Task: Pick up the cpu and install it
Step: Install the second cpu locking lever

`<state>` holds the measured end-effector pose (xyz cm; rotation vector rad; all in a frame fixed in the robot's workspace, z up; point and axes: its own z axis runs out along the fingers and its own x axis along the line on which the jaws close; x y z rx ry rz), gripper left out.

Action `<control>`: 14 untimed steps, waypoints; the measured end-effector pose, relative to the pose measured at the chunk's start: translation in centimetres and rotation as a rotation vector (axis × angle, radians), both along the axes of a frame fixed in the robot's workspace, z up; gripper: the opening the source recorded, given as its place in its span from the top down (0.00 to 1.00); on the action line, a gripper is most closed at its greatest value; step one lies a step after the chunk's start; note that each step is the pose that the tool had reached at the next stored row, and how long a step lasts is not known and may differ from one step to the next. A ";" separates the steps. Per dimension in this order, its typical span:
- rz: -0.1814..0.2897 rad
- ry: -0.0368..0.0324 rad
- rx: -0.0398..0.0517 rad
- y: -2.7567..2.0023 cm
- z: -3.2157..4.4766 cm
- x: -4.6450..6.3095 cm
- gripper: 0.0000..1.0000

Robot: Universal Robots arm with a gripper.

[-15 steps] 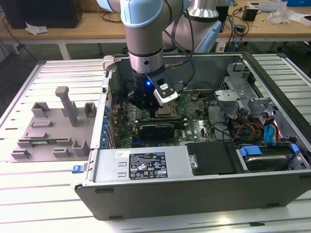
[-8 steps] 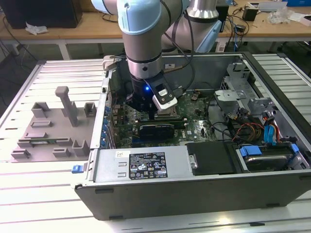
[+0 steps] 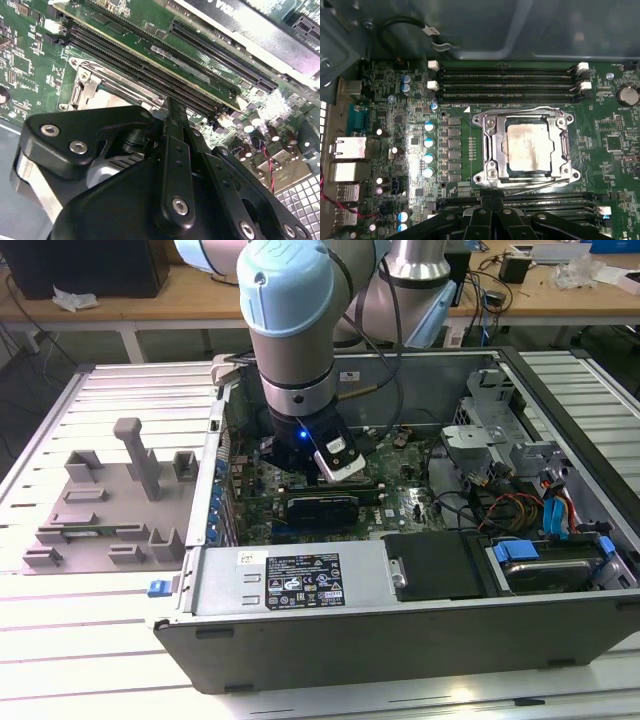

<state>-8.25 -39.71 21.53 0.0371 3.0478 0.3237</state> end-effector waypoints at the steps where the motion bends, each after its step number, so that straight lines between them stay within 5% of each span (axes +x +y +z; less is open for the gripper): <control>1: 0.000 -0.0003 0.0068 -0.03 -0.04 0.0 0.89; 6: 0.000 -0.0006 0.0394 -0.21 -0.44 0.0 0.89; 11: 0.000 -0.0005 0.0570 -0.35 -1.14 0.0 0.89; 14: 0.000 -0.0006 0.0798 -0.34 -1.50 0.0 0.89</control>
